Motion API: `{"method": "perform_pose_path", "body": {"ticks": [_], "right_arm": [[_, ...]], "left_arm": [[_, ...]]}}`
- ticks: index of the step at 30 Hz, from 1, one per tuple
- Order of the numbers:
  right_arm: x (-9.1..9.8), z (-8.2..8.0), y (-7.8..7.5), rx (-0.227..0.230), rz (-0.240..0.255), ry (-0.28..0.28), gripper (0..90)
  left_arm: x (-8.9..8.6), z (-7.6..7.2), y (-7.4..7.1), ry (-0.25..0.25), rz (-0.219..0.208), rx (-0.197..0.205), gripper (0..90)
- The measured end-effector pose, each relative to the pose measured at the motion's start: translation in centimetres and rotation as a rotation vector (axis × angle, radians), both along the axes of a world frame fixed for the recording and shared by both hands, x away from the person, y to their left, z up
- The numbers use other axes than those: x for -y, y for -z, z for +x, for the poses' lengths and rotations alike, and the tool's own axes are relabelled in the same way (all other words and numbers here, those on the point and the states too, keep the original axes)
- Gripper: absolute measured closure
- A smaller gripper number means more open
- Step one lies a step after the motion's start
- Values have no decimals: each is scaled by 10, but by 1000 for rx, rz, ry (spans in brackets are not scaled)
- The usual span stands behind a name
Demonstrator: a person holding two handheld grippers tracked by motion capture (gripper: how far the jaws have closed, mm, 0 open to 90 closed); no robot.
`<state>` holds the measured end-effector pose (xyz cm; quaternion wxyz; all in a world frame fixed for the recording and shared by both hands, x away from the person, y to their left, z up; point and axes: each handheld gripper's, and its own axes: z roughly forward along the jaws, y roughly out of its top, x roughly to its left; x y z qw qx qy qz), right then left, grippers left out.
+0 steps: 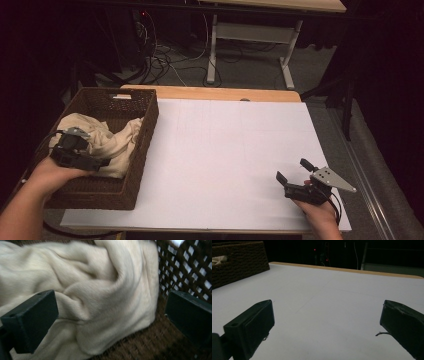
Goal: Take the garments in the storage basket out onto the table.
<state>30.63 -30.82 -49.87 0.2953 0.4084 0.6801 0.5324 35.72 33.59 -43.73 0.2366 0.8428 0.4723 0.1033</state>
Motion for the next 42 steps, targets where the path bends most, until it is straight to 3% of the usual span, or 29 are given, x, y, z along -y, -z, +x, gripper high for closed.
{"method": "perform_pose_path", "body": {"ticks": [2,4,11,15,22,24,25,28,31,35,37,38,42], "right_arm": [[-1,0,1,-5,-4,-5,2],[-2,0,2,-11,-7,-8,2],[-3,1,3,-20,-6,-9,2],[-1,2,4,-31,5,-7,2],[-4,3,4,-30,4,-21,2],[-4,4,5,-33,1,-23,2],[-5,4,6,-33,0,-26,2],[-6,5,7,-42,1,-31,2],[-7,4,8,-46,-1,-36,2],[-7,5,10,-56,5,-36,2],[-7,6,11,-63,5,-36,2],[-7,6,11,-66,3,-37,2],[-9,6,13,-72,-2,-44,2]], "left_arm": [[2,3,2,14,33,-29,0],[3,3,2,33,75,-26,0],[-3,4,-5,45,23,12,0],[3,8,-18,48,46,59,0],[11,19,-29,83,176,31,0],[10,25,-31,81,191,31,0],[8,30,-29,91,178,12,0],[9,41,-14,138,226,-18,0],[13,50,-1,167,278,-19,0],[13,59,3,201,290,-45,0],[16,62,7,217,336,-74,0],[16,62,7,217,336,-74,0],[27,67,20,235,455,-105,0]]}}
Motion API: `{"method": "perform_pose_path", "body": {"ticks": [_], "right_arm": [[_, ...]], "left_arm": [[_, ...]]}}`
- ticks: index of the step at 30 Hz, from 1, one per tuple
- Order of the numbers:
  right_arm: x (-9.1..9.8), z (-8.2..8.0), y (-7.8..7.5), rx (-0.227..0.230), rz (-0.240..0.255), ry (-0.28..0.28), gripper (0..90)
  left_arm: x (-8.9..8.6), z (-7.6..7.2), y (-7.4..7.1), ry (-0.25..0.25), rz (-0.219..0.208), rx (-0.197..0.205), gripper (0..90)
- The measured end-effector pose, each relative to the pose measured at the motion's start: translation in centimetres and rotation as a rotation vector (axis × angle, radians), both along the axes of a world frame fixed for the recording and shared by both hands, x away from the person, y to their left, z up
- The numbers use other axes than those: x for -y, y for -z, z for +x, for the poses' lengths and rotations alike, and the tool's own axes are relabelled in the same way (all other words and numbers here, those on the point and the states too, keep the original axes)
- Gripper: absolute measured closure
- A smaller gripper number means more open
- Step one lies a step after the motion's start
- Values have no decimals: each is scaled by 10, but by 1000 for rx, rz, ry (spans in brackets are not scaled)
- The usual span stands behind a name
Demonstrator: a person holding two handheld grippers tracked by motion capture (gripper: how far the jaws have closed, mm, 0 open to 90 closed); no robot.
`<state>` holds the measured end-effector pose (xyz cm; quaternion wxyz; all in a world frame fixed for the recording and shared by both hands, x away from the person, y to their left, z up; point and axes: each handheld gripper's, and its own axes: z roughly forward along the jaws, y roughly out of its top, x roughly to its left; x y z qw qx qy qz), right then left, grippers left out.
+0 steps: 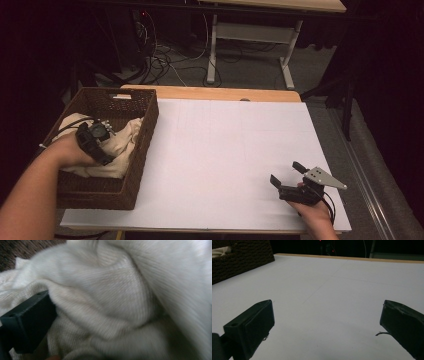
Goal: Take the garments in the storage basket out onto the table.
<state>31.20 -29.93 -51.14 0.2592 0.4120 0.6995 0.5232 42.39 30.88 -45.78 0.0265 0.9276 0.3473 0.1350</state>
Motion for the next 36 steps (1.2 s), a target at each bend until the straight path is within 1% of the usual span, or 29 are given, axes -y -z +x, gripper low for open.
{"method": "perform_pose_path", "body": {"ticks": [2,3,5,6,8,10,11,12,14,15,16,18,19,20,21,22,24,25,26,27,28,29,30,31,32,33,34,35,36], "right_arm": [[0,0,0,0,0,-1,2],[0,0,0,0,0,-2,2],[-1,0,0,1,0,-6,2],[-1,0,0,0,0,-6,2],[0,0,0,-3,2,-5,2],[0,1,0,-2,1,-6,2],[0,1,-1,-3,5,-7,2],[0,1,-1,-3,8,-7,2],[0,0,-1,-4,9,-9,2],[0,0,-1,-3,11,-9,2],[0,0,-2,-4,14,-9,2],[0,0,-2,2,12,-12,2],[-1,0,-3,3,13,-13,2],[-1,-1,-3,5,14,-15,2],[-1,-1,-3,3,15,-16,2],[-1,-1,-3,3,13,-18,2],[-2,-1,-2,-1,14,-19,2],[-2,-1,-3,-2,15,-18,2],[-2,-1,-3,1,14,-20,2],[-2,-1,-3,2,14,-21,2],[-3,-1,-3,1,14,-21,2],[-3,-1,-3,-2,14,-20,2],[-3,-1,-2,-4,14,-18,2],[-3,0,-2,-9,16,-16,2],[-3,0,-2,-9,16,-16,2],[-3,0,-1,-8,14,-16,2],[-3,1,-1,-8,13,-16,2],[-3,1,-1,-11,13,-17,2],[-2,1,0,-13,10,-17,2]], "left_arm": [[6,0,5,18,47,18,19],[7,0,5,20,45,34,83],[6,-2,4,36,37,45,219],[5,-3,2,43,34,42,309],[3,-5,-2,31,6,36,433],[0,-8,-6,-6,-23,27,505],[0,-9,-8,-25,-39,11,519],[0,-11,-12,-47,-53,-16,527],[0,-14,-18,-78,-79,-62,542],[1,-15,-21,-90,-88,-78,543],[2,-18,-25,-107,-107,-115,546],[5,-24,-30,-110,-128,-143,547],[7,-27,-32,-118,-146,-157,546],[8,-29,-32,-109,-142,-162,545],[9,-31,-32,-97,-136,-156,541],[8,-32,-31,-97,-135,-141,532],[6,-33,-31,-69,-119,-89,469],[6,-33,-31,-61,-111,-55,407],[6,-33,-31,-42,-92,-10,306],[7,-33,-31,-26,-49,49,189],[9,-31,-31,-27,-6,84,56],[9,-27,-31,-30,14,86,0],[9,-24,-30,-5,28,85,0],[9,-24,-30,-5,28,85,0],[8,-21,-29,6,25,65,0],[7,-17,-26,5,17,39,0],[6,-13,-22,6,-5,12,0],[5,-9,-17,14,-22,-23,0],[3,-5,-12,9,-28,-63,0]]}}
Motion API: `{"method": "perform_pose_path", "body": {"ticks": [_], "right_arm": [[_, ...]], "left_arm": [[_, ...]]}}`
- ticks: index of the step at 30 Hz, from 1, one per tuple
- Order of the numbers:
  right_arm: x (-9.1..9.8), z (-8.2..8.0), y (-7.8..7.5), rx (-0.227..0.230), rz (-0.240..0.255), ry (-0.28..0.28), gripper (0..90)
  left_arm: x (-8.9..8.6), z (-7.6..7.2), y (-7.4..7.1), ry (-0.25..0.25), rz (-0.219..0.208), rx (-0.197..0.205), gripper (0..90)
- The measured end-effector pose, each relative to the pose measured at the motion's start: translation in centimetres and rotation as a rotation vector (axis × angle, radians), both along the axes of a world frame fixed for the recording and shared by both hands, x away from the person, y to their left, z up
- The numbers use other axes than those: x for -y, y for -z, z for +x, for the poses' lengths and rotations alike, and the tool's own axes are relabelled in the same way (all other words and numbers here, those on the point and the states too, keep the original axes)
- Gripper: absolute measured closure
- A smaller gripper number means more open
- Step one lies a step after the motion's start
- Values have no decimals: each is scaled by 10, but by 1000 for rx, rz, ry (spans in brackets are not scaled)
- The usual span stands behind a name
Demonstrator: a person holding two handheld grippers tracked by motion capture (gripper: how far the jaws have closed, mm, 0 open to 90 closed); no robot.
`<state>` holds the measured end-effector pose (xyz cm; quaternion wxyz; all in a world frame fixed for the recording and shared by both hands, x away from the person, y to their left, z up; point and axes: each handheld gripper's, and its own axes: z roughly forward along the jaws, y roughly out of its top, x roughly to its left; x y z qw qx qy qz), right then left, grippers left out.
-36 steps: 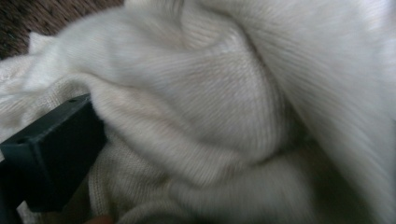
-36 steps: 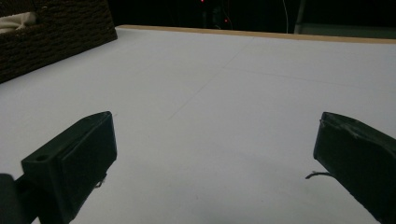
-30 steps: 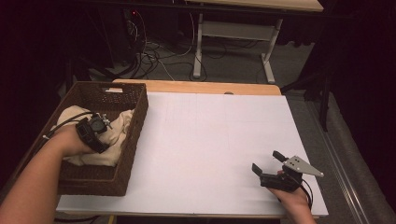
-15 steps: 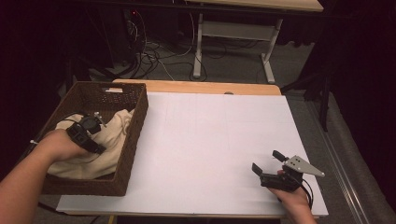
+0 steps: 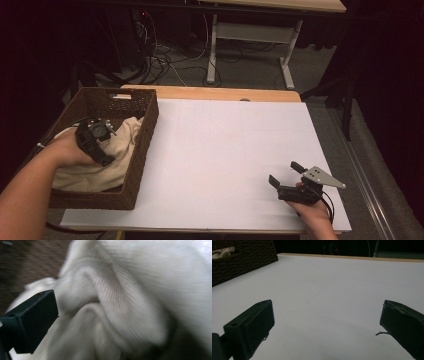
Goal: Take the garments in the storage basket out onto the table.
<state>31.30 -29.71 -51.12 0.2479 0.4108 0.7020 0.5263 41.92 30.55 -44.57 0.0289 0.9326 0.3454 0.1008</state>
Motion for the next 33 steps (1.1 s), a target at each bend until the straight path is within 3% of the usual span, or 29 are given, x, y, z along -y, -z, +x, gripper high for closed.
{"method": "perform_pose_path", "body": {"ticks": [4,8,11,14,18,21,27,33], "right_arm": [[1,1,1,-5,1,2,2],[2,1,1,-11,11,10,2],[2,1,1,-10,12,10,2],[3,1,1,-9,17,10,2],[3,0,0,-7,22,9,2],[2,-1,0,-1,15,5,2],[-1,-5,-3,20,-10,-9,2],[0,-7,-6,35,-13,-5,2]], "left_arm": [[0,13,22,-10,2,-93,0],[10,14,27,50,34,-160,0],[14,13,28,67,80,-147,0],[12,12,26,55,62,-113,73],[10,12,22,44,27,-99,270],[8,11,19,48,19,-96,368],[4,9,14,37,-12,-101,451],[1,3,3,-26,-39,-102,547]]}}
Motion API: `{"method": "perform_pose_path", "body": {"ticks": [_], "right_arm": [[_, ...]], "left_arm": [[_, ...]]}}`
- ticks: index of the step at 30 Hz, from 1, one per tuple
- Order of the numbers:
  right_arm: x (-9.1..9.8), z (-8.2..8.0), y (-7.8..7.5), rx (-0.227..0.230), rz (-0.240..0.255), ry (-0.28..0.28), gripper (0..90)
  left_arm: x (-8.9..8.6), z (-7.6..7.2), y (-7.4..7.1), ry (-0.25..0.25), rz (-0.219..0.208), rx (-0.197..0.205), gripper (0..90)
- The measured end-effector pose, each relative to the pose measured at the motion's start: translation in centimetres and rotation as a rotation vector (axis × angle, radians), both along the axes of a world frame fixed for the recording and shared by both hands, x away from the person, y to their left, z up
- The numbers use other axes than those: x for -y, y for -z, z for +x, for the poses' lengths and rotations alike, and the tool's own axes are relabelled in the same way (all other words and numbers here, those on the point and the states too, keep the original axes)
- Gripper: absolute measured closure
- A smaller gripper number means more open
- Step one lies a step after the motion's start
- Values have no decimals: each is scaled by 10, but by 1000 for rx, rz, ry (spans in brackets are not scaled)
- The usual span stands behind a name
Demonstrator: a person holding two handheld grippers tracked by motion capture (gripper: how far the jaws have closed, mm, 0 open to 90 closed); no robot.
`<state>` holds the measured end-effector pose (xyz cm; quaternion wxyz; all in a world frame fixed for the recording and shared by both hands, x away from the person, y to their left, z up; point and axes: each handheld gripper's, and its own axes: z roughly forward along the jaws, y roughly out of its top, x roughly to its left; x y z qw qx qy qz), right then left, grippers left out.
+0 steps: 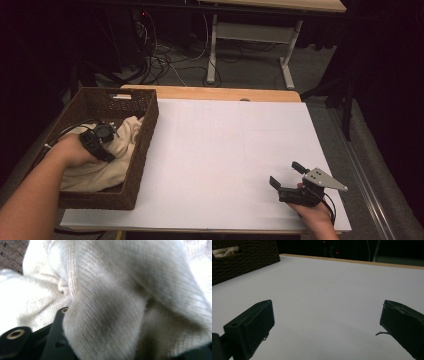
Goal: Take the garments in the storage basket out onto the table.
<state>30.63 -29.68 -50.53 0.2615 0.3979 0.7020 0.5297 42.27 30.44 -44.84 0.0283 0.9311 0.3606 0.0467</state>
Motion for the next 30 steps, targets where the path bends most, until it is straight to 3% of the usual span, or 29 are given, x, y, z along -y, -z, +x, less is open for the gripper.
{"method": "perform_pose_path", "body": {"ticks": [7,20,26,30], "right_arm": [[1,-4,-2,7,9,-5,2],[-1,-3,-3,4,17,-18,2],[-2,-3,-3,5,15,-23,2],[-4,-3,-3,3,16,-28,2]], "left_arm": [[3,-1,-14,-53,8,-34,570],[1,-5,-46,-62,-18,-104,587],[-4,-9,-68,-78,-37,-89,592],[-3,-11,-80,-65,-21,-83,591]]}}
